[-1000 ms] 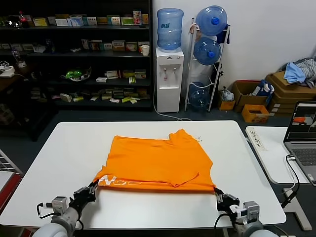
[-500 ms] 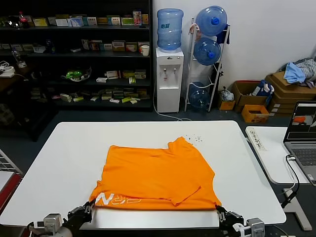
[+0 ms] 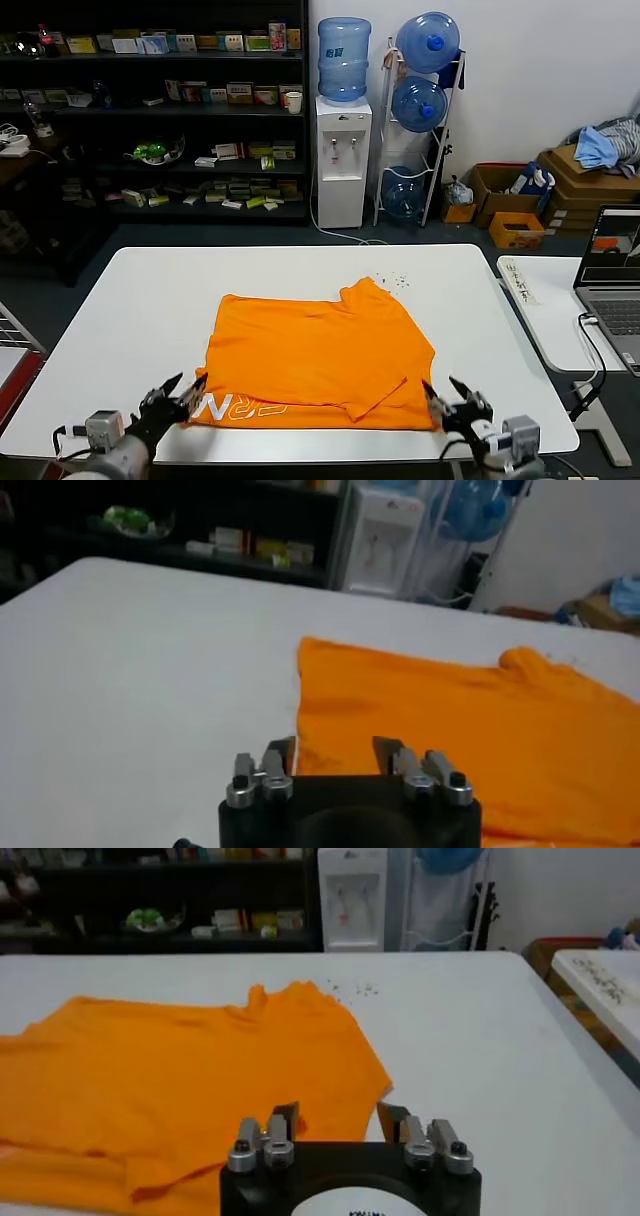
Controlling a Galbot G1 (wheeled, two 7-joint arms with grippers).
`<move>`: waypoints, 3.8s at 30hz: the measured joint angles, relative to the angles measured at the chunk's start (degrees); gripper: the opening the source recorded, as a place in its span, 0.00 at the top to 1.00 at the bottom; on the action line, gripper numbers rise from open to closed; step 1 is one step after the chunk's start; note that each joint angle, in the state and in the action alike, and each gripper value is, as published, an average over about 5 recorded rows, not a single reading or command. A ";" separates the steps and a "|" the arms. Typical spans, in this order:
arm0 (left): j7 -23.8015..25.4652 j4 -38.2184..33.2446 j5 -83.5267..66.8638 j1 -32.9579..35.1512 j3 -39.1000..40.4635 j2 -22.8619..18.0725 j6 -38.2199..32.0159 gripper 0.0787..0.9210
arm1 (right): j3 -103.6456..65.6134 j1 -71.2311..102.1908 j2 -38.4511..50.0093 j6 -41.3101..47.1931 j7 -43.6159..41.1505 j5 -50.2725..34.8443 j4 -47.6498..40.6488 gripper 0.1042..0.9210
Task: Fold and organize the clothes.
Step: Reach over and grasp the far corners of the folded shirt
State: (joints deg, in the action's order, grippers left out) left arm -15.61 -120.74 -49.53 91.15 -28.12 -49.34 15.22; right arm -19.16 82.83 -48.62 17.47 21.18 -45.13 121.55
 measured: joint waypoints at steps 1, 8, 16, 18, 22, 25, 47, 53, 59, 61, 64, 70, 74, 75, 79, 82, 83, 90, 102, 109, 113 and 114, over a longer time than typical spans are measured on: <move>0.41 0.94 0.24 -1.88 0.71 -0.27 -0.57 0.26 | 1.00 -2.73 -0.65 -0.05 0.07 -0.18 -1.39 0.21; 3.27 10.49 0.61 -17.08 7.77 -2.11 -3.63 0.12 | 8.70 -20.97 -5.97 0.48 0.59 -1.39 -13.03 0.12; 5.45 23.66 -1.24 -31.55 15.90 -4.05 -3.84 0.12 | 16.39 -36.13 -12.76 4.42 1.49 -2.00 -26.85 0.12; 6.03 26.67 -1.64 -34.29 17.50 -4.62 -3.38 0.12 | 17.87 -38.73 -14.28 5.75 1.70 -2.04 -29.71 0.12; 7.04 32.29 -2.06 -38.91 20.29 -5.69 -2.17 0.12 | 20.19 -42.85 -16.85 8.32 1.93 -2.21 -34.75 0.12; 7.42 36.01 -2.22 -41.69 21.91 -6.30 -1.15 0.12 | 21.31 -45.17 -18.34 9.86 2.03 -2.37 -37.85 0.12; 8.04 47.10 -2.31 -50.78 27.86 -8.07 3.41 0.12 | 23.42 -51.00 -21.74 14.66 1.68 -2.68 -48.49 0.16; 7.97 47.67 -1.34 -51.14 28.53 -8.32 2.83 0.16 | 23.70 -51.27 -22.28 15.28 1.32 -3.13 -49.70 0.36; 7.93 47.81 -0.15 -50.90 28.88 -8.32 1.87 0.36 | 23.70 -51.22 -22.40 15.79 1.45 -3.99 -49.97 0.58; 7.97 47.88 0.27 -50.75 28.90 -8.31 1.49 0.43 | 23.69 -51.14 -22.31 15.66 1.33 -4.09 -49.93 0.64; 8.09 47.99 0.86 -50.52 28.90 -8.30 0.82 0.53 | 23.70 -50.93 -22.12 15.10 0.92 -4.04 -49.68 0.75; 8.35 47.68 1.91 -49.96 28.76 -8.29 -0.75 0.74 | 23.76 -50.30 -21.54 13.35 0.07 -3.76 -48.64 0.95; 8.37 46.99 2.56 -49.47 28.46 -8.06 -1.99 0.87 | 23.82 -49.64 -20.98 12.05 -0.29 -3.67 -47.46 0.97; 8.34 46.75 2.74 -49.31 28.36 -7.94 -2.32 0.90 | 23.83 -49.44 -20.80 11.73 -0.37 -3.63 -47.07 0.97; 8.24 45.54 3.33 -48.52 27.84 -7.42 -3.32 0.98 | 23.75 -48.68 -19.91 10.64 -0.78 -3.04 -45.69 0.97; 8.34 44.86 3.73 -47.86 27.46 -7.24 -3.86 0.98 | 23.51 -48.22 -19.38 10.05 -1.09 -2.16 -45.17 0.97; 8.42 44.76 3.88 -47.66 27.33 -7.24 -4.03 0.98 | 23.40 -48.13 -19.26 9.92 -1.20 -1.88 -45.07 0.96; 9.08 44.32 4.48 -46.65 26.73 -7.49 -4.52 0.90 | 22.80 -48.44 -19.30 8.92 -2.52 -0.47 -45.30 0.76; 9.24 43.56 4.68 -46.18 26.08 -7.70 -5.08 0.49 | 22.67 -50.34 -22.47 7.87 -3.70 2.02 -51.01 0.33; 9.14 43.87 4.79 -45.98 25.88 -7.45 -4.94 0.24 | 22.63 -50.28 -23.27 8.72 -3.43 2.43 -52.66 0.14; 9.13 44.22 4.96 -45.73 25.97 -7.45 -4.52 0.14 | 22.63 -50.23 -23.58 9.20 -3.27 2.35 -52.99 0.18; 9.11 44.25 4.99 -45.69 26.06 -7.45 -4.40 0.13 | 22.65 -50.20 -23.66 9.30 -3.25 2.31 -53.03 0.21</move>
State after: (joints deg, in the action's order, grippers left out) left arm -6.51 -76.49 -44.54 45.46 -2.06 -56.79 10.82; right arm 3.49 32.62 -72.28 26.77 17.93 -42.82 68.52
